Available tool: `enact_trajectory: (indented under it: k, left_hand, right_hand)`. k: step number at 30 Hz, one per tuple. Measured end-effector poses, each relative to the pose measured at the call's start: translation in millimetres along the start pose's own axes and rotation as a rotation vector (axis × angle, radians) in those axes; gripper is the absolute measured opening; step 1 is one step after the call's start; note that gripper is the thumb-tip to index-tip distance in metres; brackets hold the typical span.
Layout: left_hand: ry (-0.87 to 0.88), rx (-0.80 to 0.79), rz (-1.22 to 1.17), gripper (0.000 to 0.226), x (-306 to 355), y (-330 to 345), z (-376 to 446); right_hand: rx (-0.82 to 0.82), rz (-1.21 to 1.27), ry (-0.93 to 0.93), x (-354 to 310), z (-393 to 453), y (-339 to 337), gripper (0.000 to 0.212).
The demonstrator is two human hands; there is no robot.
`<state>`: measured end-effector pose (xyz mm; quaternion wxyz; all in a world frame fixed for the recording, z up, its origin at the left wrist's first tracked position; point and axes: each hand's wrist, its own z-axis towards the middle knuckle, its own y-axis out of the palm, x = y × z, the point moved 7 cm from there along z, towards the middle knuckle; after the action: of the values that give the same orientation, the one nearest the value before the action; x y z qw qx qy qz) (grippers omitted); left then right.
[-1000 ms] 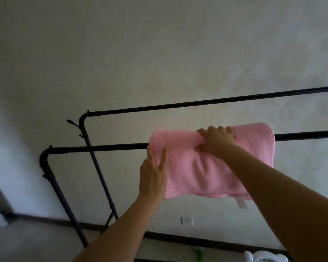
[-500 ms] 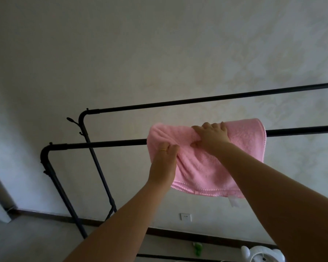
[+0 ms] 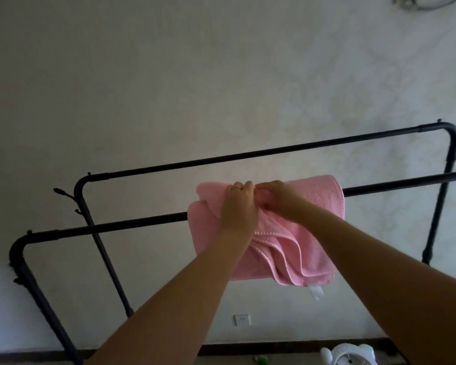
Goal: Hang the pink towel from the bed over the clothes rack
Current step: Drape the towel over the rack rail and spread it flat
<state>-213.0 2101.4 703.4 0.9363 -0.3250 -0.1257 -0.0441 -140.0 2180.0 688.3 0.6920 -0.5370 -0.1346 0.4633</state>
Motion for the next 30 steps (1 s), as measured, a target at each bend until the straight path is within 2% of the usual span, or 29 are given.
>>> enact_trajectory:
  k: [2, 5, 9, 12, 15, 17, 18, 22, 25, 28, 30]
  left_hand:
    - [-0.009, 0.014, -0.105, 0.009, 1, 3, 4]
    - [0.045, 0.017, -0.16, 0.02, 3, 7, 2]
    - [0.14, 0.008, -0.216, 0.021, 0, 6, -1]
    - [0.207, -0.07, -0.226, 0.026, -1, 5, -5]
    - [0.24, -0.15, -0.246, 0.023, -2, 3, -9]
    - [0.309, -0.19, -0.228, 0.02, -1, 0, -13]
    - [0.357, -0.202, -0.214, 0.021, 0, 0, -15]
    - [0.543, -0.297, -0.134, 0.052, 5, 2, -26]
    - [0.675, -0.191, -0.049, 0.07, 11, 5, -34]
    - [0.594, -0.387, 0.069, 0.114, 6, 28, -34]
    - [0.527, -0.366, 0.082, 0.116, 6, 31, -29]
  right_hand:
    - [0.064, 0.064, -0.028, 4, -8, -9, 0.02]
    - [0.178, 0.026, -0.016, 10, -22, -19, 0.018]
    - [0.341, 0.052, 0.147, 21, -42, -23, 0.019]
    - [0.237, 0.178, 0.231, 24, -61, 0, 0.027]
    - [0.126, 0.045, 0.27, 25, -74, 25, 0.053]
    - [0.158, -0.041, 0.299, 23, -78, 31, 0.055]
    - [0.196, -0.031, 0.309, 21, -78, 30, 0.049]
    - [0.307, 0.087, 0.421, 19, -82, 16, 0.017]
    - [0.364, 0.175, 0.486, 16, -84, -1, 0.007]
    - [0.409, 0.224, 0.464, 3, -85, -20, 0.008]
    - [0.399, 0.28, 0.429, -5, -87, -26, 0.009]
